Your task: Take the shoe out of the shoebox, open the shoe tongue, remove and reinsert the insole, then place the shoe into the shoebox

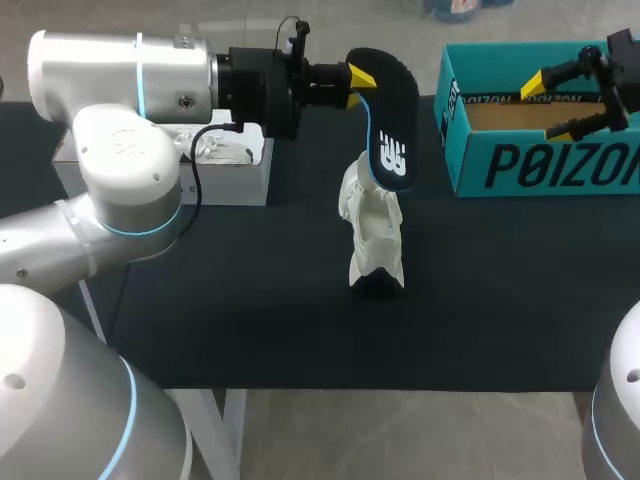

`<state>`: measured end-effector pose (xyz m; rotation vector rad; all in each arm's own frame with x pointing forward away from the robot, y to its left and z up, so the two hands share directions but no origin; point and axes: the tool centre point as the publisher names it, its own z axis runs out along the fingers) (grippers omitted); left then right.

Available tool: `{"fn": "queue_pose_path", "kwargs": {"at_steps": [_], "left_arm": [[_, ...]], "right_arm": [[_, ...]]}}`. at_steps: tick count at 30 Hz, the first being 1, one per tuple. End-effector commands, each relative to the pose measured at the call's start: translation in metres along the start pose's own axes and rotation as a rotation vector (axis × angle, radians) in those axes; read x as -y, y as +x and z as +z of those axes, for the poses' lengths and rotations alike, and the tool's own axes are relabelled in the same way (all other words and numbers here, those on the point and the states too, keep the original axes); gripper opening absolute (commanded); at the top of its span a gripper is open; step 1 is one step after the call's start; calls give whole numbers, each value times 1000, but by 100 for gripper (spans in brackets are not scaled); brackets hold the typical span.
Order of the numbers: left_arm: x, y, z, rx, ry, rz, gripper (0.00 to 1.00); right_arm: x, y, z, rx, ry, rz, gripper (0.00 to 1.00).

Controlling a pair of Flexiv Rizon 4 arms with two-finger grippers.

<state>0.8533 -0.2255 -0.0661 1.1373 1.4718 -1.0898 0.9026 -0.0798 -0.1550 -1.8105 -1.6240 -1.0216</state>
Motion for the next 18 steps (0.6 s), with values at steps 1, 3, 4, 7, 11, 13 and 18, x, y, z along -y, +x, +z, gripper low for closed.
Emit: {"fn": "queue_pose_path", "kwargs": {"at_steps": [1, 3, 4, 7, 11, 13, 18], "left_arm": [[10, 7, -7, -9, -10, -16, 0], [13, 9, -7, -13, -6, -21, 0], [14, 10, -8, -15, -5, -25, 0], [17, 12, -8, -17, -5, -31, 0], [19, 13, -10, -20, -7, -37, 0], [19, 14, -10, -21, -10, -39, 0], [19, 14, -6, -11, -36, -70, 0]], "right_arm": [[-9, -4, -31, 39, 10, -14, 100], [-13, -6, -36, 12, 23, -18, 100], [-15, -5, -39, -16, 37, -9, 100], [-17, -3, -44, -16, 92, -45, 100], [-13, -3, -49, 16, 151, -78, 100], [-10, -6, -50, 40, 164, -81, 100], [-9, -9, -50, 77, 145, -81, 100]]}}
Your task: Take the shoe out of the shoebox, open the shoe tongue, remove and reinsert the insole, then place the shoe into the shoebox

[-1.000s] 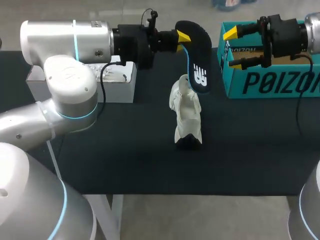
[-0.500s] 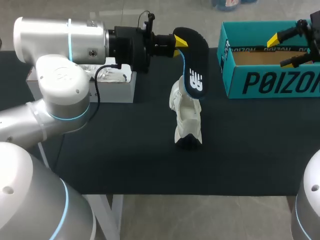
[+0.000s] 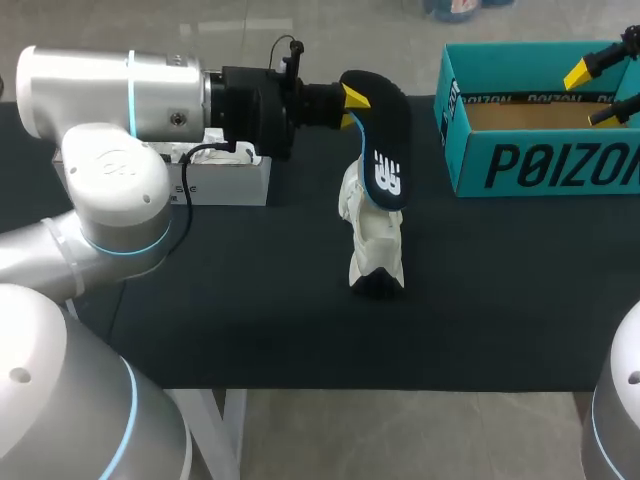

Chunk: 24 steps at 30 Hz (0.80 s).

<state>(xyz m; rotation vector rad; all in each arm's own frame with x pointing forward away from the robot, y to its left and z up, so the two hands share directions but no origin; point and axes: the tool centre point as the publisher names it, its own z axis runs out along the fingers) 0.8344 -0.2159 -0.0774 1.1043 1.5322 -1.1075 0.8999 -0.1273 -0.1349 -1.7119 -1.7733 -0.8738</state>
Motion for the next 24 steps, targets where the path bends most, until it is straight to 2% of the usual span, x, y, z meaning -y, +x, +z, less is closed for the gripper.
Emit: {"fn": "queue_pose_path", "kwargs": {"at_steps": [1, 18, 19, 21, 24], "left_arm": [[4, -1, 5, 8, -21, -14, 0], [4, -1, 5, 8, -21, -14, 0], [9, 0, 9, -18, -17, -21, 0], [20, 7, 21, -112, -84, 13, 0], [22, 18, 32, -219, -123, -27, 0]], "right_arm": [[-1, 4, -1, 16, 8, 2, 100], [-1, 4, -1, 16, 8, 2, 100], [-1, 4, -1, 16, 8, 2, 100], [-1, 4, -1, 16, 8, 2, 100], [-1, 4, -1, 16, 8, 2, 100]]}}
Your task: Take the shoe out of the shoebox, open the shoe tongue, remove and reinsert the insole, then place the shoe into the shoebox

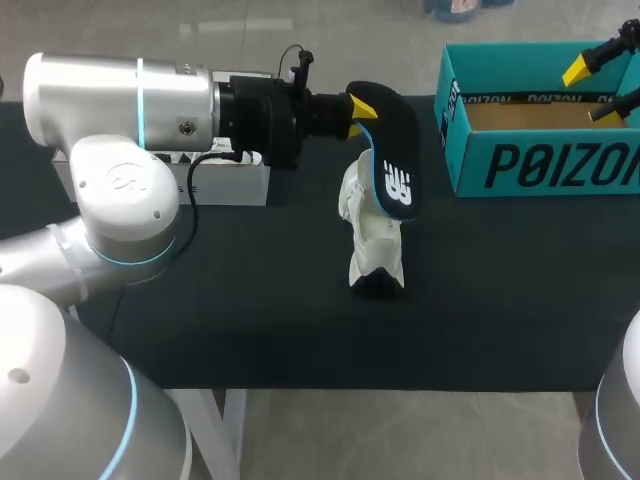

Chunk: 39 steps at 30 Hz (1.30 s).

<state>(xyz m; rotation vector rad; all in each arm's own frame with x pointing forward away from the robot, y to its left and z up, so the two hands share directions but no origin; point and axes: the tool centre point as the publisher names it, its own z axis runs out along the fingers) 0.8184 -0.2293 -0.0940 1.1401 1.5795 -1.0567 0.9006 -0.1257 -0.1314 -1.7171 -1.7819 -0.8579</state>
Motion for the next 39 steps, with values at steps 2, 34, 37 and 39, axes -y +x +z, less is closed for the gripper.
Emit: {"fn": "queue_pose_path", "kwargs": {"at_steps": [2, 34, 37, 39], "left_arm": [[4, 8, 24, -213, -106, -101, 0], [-1, 148, 50, -478, 76, -273, 0], [-1, 148, 50, -478, 76, -273, 0], [-1, 148, 50, -478, 76, -273, 0]], "right_arm": [[0, 0, 0, 3, 1, 1, 100], [0, 0, 0, 3, 1, 1, 100], [0, 0, 0, 3, 1, 1, 100], [0, 0, 0, 3, 1, 1, 100]]}}
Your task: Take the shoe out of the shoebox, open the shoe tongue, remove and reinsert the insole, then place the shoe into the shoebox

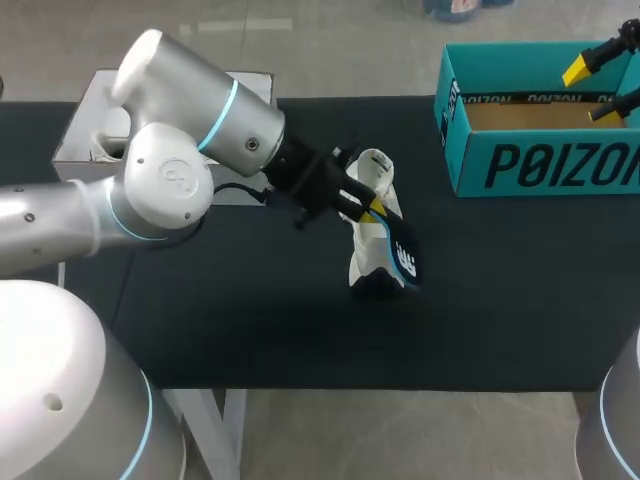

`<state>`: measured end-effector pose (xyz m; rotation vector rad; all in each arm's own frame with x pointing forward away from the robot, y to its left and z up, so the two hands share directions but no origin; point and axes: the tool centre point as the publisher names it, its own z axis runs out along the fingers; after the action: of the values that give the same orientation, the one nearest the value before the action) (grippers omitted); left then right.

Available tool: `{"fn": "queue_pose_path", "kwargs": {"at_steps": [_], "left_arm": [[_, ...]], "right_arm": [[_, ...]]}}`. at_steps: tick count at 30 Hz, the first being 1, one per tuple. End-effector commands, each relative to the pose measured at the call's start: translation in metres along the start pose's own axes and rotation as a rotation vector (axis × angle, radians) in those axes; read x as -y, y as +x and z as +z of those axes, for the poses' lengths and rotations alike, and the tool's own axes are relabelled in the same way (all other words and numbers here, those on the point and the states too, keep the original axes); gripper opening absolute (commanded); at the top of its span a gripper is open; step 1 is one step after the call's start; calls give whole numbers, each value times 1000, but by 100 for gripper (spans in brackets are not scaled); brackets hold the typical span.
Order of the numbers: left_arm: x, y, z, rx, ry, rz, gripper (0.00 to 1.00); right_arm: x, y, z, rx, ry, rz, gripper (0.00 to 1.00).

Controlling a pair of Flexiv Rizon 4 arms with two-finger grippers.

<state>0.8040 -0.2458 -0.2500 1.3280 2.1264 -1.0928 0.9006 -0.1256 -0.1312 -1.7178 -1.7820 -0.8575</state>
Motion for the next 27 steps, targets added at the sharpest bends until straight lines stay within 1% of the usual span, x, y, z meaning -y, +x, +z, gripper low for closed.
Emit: {"fn": "queue_pose_path", "kwargs": {"at_steps": [1, 8, 9, 11, 13, 20, 22, 24, 27], "left_arm": [[3, 0, 0, -2, -14, -2, 0], [3, 0, 0, -2, -14, -2, 0], [2, 1, 1, 17, 44, -30, 0], [-1, 6, 3, 12, 82, -62, 0], [-1, 9, 4, 21, 157, -85, 0], [-7, 23, 17, 29, 172, -80, 0], [-9, 28, 22, 4, 159, -74, 0], [-10, 31, 25, -1, 171, -85, 0], [-15, 34, 28, 1, 166, -84, 0]], "right_arm": [[0, 0, 0, 3, 2, 1, 100], [0, 0, 0, 3, 2, 1, 100], [0, 0, 0, 3, 2, 1, 100], [0, 0, 0, 3, 2, 1, 100], [0, 0, 0, 3, 2, 1, 100], [0, 0, 0, 3, 2, 1, 100], [0, 0, 0, 3, 2, 1, 100], [0, 0, 0, 3, 2, 1, 100], [0, 0, 0, 3, 2, 1, 100]]}}
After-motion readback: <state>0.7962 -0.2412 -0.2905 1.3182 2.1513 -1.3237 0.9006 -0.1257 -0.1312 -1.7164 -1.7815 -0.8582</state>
